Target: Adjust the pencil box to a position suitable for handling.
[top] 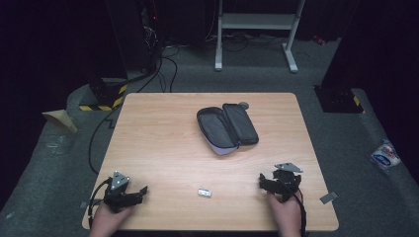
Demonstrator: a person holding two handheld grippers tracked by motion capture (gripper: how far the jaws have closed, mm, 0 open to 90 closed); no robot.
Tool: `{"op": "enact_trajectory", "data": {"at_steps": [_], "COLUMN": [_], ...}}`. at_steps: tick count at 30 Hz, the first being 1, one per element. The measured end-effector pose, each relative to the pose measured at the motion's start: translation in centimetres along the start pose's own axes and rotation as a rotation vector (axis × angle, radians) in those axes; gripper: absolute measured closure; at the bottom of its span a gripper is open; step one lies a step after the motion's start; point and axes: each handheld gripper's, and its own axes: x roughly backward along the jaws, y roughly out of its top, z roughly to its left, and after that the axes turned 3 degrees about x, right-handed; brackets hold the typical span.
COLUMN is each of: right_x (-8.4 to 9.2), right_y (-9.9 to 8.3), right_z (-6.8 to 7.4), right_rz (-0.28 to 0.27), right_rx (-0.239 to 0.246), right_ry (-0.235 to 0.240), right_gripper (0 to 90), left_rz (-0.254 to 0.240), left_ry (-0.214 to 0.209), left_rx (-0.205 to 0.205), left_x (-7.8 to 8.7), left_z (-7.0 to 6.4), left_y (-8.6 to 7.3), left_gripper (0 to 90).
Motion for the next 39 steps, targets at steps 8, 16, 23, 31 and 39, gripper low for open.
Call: {"op": "enact_trajectory", "data": {"at_steps": [8,16,23,31,39], "right_x": [0.0,0.2,0.5,1.4,1.6], "right_y": [0.0,-0.1,-0.4,-0.5,-0.2], "right_z": [0.0,0.4,0.8,2.3,4.1], "right_rz": [-0.002,-0.005,-0.020,-0.085,-0.119], "right_rx": [-0.002,0.034,0.097,0.118,0.161], "right_ry": [-0.001,0.031,0.073,0.142,0.194], "right_gripper": [8.6,9.3,13.8,23.2,27.0], "left_rz": [-0.001,0.000,0.000,0.000,0.007], "left_ry": [0.000,0.001,0.001,0.001,0.008], "left_rx": [-0.001,0.002,0.002,0.003,0.003], "left_x": [0.0,0.0,0.0,0.0,-0.1], "left_z": [0.0,0.0,0.0,0.0,-0.3], "left_y": [0.0,0.0,0.0,0.0,0.1], "left_gripper": [17.0,17.0,17.0,17.0,14.6]}}
